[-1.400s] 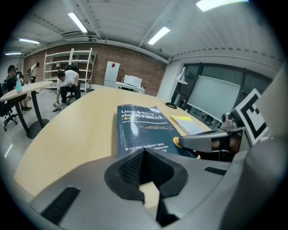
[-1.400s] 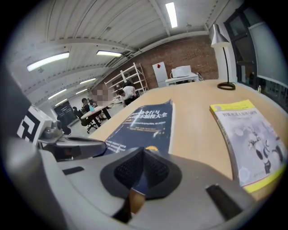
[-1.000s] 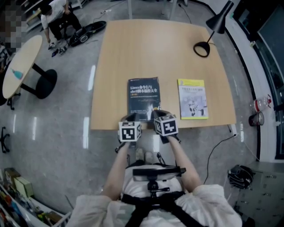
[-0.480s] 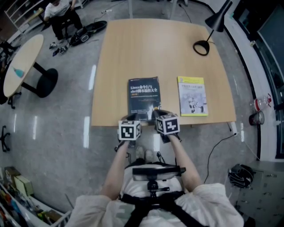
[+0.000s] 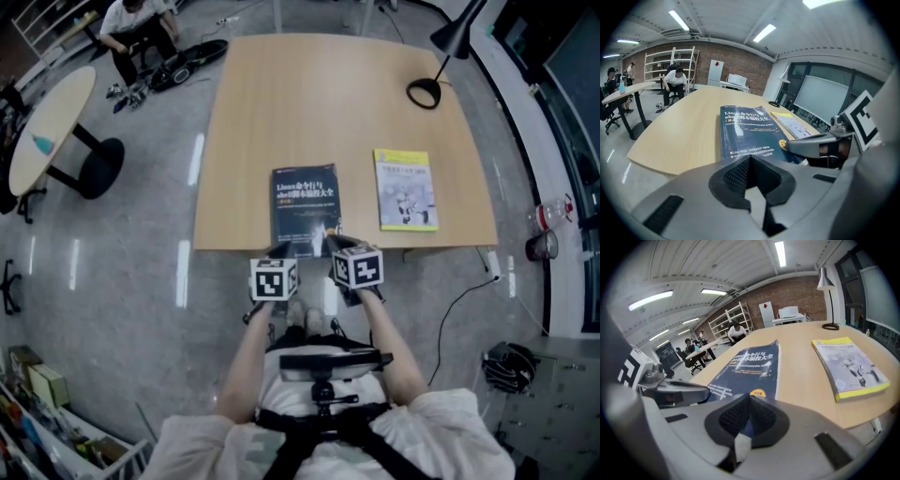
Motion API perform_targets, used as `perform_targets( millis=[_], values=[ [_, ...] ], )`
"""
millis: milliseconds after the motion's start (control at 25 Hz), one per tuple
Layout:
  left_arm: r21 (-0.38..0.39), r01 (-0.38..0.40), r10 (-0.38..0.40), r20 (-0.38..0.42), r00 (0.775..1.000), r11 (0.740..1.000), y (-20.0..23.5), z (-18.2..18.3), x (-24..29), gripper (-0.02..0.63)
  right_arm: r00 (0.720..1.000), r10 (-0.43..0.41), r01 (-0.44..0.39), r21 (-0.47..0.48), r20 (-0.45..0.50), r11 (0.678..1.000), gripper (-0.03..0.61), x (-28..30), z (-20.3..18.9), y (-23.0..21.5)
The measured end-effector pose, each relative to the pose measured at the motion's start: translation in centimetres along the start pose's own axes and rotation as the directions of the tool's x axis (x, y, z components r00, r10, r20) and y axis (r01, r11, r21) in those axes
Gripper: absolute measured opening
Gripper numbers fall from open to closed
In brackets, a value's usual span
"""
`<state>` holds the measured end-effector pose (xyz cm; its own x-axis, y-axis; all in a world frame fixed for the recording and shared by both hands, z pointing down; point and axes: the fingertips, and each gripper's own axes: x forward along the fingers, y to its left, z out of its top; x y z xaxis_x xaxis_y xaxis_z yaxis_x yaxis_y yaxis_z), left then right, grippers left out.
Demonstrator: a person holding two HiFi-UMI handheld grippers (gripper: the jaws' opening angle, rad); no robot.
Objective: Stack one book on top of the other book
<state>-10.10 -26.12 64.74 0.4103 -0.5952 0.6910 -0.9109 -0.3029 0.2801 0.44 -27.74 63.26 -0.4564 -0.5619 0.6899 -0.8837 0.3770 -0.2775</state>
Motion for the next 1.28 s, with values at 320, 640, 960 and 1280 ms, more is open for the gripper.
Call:
perform_targets(
  millis=[320, 640, 960, 1280],
  values=[
    [-0.023, 0.006, -0.006, -0.008, 1.000, 1.000, -0.9, -2.7, -2.0, 0.008, 1.000, 0.021, -0.021, 0.019, -0.001, 1.000, 0.001, -1.9, -2.7, 1.2],
    [-0.071, 0.020, -0.017, 0.037, 0.999, 0.997, -0.9, -3.2, -2.5, 0.008, 0.999, 0.053, -0.053, 0.043, 0.015, 0.998, 0.001, -2.3, -3.3, 1.2],
    [-0.070, 0.045, -0.043, 0.030, 0.999, 0.997, -0.7, -3.0, -2.9, 0.014, 0.997, 0.080, -0.080, 0.034, 0.010, 0.996, 0.006, -2.6, -3.1, 1.2],
    [-0.209, 0.112, -0.114, 0.004, 0.993, 0.972, 0.7, -2.2, -3.3, 0.254, 0.991, 0.132, -0.132, 0.048, 0.003, 0.990, 0.262, -3.9, -1.9, 0.1]
  ],
)
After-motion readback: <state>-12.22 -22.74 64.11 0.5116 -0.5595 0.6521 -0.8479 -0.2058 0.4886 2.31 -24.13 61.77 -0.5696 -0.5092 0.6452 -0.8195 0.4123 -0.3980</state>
